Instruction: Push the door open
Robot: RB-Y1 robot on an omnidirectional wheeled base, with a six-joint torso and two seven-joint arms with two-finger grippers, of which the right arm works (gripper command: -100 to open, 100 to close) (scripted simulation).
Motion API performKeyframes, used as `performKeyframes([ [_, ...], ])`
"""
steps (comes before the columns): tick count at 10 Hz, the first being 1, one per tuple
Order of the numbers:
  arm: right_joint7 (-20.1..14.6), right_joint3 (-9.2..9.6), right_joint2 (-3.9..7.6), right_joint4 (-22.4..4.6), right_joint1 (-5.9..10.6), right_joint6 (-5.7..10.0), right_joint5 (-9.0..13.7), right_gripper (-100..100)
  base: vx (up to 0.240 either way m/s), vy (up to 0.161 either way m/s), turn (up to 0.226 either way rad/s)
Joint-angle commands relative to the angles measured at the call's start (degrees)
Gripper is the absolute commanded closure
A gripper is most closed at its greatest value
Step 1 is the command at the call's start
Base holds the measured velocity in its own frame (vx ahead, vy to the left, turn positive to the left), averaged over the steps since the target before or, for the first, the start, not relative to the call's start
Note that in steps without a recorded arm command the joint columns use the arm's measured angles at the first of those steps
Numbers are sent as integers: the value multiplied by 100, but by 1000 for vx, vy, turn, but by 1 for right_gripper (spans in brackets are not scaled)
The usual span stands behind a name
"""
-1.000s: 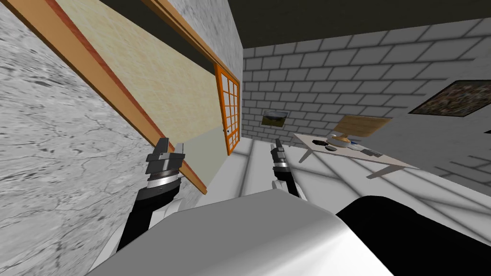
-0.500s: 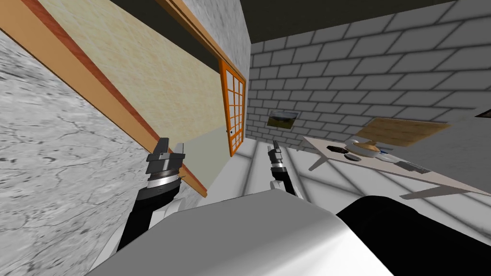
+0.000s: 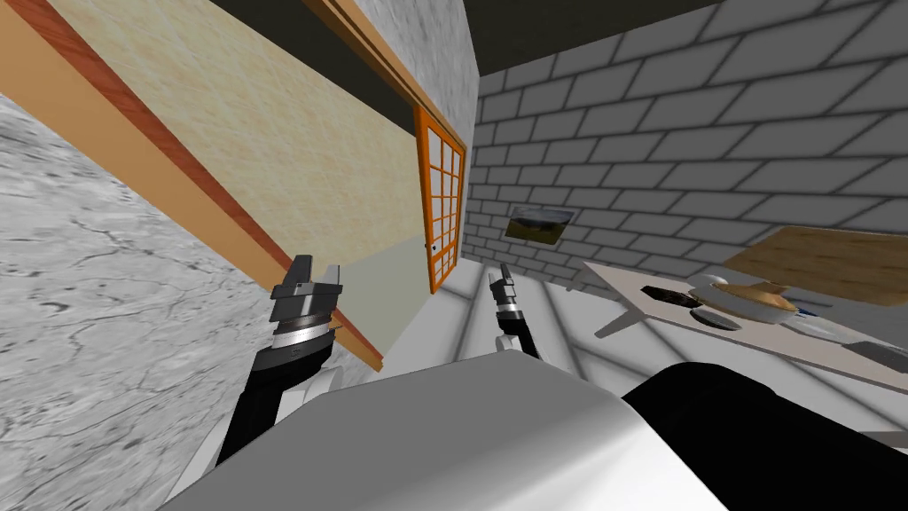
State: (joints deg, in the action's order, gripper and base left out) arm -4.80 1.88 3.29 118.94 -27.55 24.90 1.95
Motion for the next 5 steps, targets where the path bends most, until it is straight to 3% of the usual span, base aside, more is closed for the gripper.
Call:
performKeyframes([
  [1,-142,32,42,-172,70,64,74,-100,167,-51,120],
  [5,-578,195,131,-682,234,256,308,-100,142,-76,177],
])
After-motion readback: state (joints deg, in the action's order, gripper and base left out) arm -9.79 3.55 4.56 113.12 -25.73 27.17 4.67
